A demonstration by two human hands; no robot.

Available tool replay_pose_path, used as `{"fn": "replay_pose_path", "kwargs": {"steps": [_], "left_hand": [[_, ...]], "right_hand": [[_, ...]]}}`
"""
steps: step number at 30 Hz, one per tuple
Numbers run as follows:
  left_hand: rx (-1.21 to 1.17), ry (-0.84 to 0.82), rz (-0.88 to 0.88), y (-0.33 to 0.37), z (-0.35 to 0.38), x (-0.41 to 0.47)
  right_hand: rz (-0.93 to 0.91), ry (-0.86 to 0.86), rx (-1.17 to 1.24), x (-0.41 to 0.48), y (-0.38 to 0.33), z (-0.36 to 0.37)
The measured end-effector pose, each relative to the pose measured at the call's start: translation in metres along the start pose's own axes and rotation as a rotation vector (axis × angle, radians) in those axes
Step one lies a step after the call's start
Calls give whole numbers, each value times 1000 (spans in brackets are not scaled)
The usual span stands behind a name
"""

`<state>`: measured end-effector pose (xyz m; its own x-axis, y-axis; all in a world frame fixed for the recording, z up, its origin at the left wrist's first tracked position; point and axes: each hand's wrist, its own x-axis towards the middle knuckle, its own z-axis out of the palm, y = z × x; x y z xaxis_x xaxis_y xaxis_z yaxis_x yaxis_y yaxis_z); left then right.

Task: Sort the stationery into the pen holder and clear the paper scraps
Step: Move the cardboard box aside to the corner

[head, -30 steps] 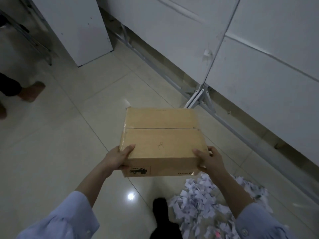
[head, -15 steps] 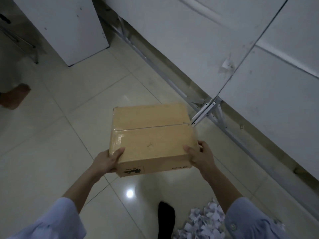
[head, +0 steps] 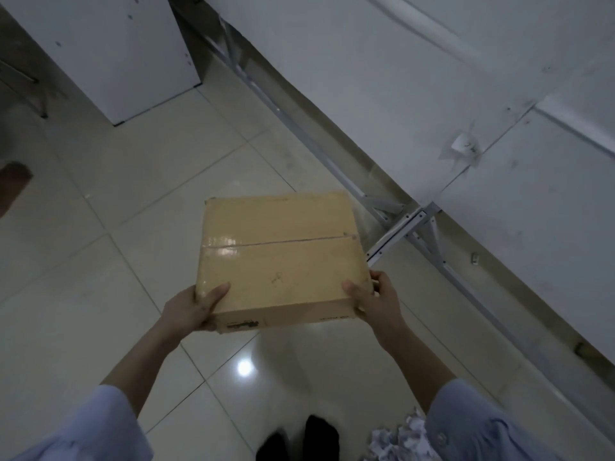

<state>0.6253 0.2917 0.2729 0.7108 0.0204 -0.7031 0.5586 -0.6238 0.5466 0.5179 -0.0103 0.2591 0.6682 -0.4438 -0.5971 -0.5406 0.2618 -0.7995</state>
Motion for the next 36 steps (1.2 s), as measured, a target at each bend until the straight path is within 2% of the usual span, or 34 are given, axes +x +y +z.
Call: {"fn": "replay_pose_path", "kwargs": {"steps": [5, 12, 21, 24, 27, 32, 36], "left_hand": [[-15, 144, 87, 12, -2, 37], [68, 235, 149, 45, 16, 110], [75, 207, 213, 81, 51, 186], [13, 160, 178, 81, 64, 205], [-74, 143, 111, 75, 81, 215], [-236, 168, 7, 54, 114, 222], [-304, 196, -41, 39, 145, 224]], "right_hand": [[8, 34, 47, 16, 8, 20], [46, 80, 89, 66, 23, 33], [69, 182, 141, 126, 44, 41], [23, 212, 121, 153, 40, 34], [-15, 179, -14, 184, 31, 24], [133, 38, -113, 237, 20, 12], [183, 32, -186, 276, 18, 8]]}}
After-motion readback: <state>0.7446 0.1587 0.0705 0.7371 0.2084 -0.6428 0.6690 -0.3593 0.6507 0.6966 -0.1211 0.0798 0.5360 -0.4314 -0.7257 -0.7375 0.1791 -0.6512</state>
